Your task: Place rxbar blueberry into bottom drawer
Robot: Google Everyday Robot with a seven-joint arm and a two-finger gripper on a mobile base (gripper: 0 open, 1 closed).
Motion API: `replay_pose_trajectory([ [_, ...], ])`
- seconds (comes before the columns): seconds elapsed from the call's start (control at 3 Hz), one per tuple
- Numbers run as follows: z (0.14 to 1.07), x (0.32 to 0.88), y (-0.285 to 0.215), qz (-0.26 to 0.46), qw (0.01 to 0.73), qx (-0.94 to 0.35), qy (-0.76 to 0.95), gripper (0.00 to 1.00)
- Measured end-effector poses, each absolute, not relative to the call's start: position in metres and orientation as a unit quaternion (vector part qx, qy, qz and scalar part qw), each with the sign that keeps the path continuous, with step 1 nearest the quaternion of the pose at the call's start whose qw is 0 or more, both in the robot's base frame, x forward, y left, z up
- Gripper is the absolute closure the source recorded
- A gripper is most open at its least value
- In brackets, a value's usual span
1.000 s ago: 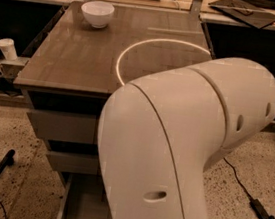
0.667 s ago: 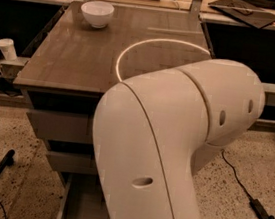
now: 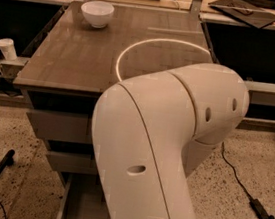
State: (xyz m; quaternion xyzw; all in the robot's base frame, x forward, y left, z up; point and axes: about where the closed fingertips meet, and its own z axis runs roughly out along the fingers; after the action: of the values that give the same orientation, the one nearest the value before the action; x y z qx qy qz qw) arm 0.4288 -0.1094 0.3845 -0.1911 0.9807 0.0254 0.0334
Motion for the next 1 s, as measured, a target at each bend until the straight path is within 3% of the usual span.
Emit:
replay_pose_trajectory([
  [1.0,0.361,0.420,-0.051,0.072,0.023,-0.216,0.973,1.00],
])
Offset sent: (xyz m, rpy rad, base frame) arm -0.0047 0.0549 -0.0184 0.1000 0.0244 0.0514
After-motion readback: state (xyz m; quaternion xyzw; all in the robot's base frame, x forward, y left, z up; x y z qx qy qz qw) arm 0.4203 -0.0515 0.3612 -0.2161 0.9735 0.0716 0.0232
